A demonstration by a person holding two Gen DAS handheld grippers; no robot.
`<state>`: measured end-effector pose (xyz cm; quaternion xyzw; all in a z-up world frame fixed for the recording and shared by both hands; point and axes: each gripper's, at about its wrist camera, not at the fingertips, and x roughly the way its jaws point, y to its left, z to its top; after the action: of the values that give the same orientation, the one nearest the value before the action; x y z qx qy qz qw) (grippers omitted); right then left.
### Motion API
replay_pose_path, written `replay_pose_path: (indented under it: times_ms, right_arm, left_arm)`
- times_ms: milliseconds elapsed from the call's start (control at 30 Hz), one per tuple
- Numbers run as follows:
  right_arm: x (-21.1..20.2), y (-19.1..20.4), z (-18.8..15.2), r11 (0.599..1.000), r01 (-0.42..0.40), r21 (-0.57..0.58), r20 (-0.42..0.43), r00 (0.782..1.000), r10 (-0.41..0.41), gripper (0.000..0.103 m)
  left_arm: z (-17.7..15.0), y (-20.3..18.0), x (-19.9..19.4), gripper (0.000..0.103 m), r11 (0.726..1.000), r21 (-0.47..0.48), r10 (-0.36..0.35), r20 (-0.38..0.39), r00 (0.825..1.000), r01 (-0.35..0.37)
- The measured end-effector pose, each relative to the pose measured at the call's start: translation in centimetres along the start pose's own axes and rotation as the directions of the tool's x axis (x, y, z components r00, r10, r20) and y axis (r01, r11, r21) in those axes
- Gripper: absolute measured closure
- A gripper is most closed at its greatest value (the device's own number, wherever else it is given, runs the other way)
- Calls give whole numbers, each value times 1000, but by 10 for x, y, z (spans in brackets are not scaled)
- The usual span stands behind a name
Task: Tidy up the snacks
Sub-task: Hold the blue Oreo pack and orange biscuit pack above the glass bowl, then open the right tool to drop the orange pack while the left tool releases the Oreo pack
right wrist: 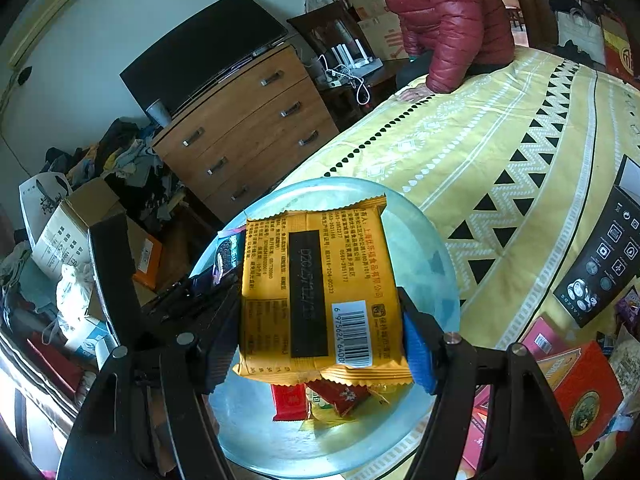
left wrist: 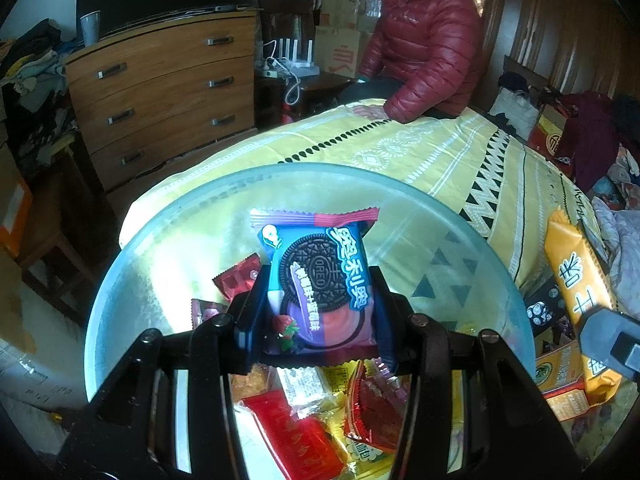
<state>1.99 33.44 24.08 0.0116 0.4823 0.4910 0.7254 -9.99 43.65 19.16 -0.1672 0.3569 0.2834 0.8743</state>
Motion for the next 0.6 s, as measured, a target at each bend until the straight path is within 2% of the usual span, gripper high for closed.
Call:
replay_pose_path:
  times_ms: [67, 233, 400, 533, 600]
  right_arm:
    - [2, 0, -1, 1000, 0, 3, 3, 1000, 0, 27]
    - [-3, -3, -2, 1000, -3, 15, 24, 1000, 2, 22]
    - [-23, -3, -10, 999, -29, 12, 61, 998, 28, 21]
    - [-58, -9, -38, 999, -44, 9, 116, 992, 42, 19]
    - [-79, -19, -61, 1000, -22, 10, 140, 990, 21, 18]
  left_arm:
    - [-1, 1, 1, 55, 1000, -2, 15, -5, 1000, -15]
    - [-1, 3, -4, 26, 999, -9, 48, 18, 999, -48]
    - [-3, 1, -14, 18, 999, -12, 42, 55, 998, -42]
    - [-5, -11, -36, 18, 1000, 12, 3, 101, 995, -4]
    - [-8, -26, -52, 18, 999, 50, -25, 141, 990, 19]
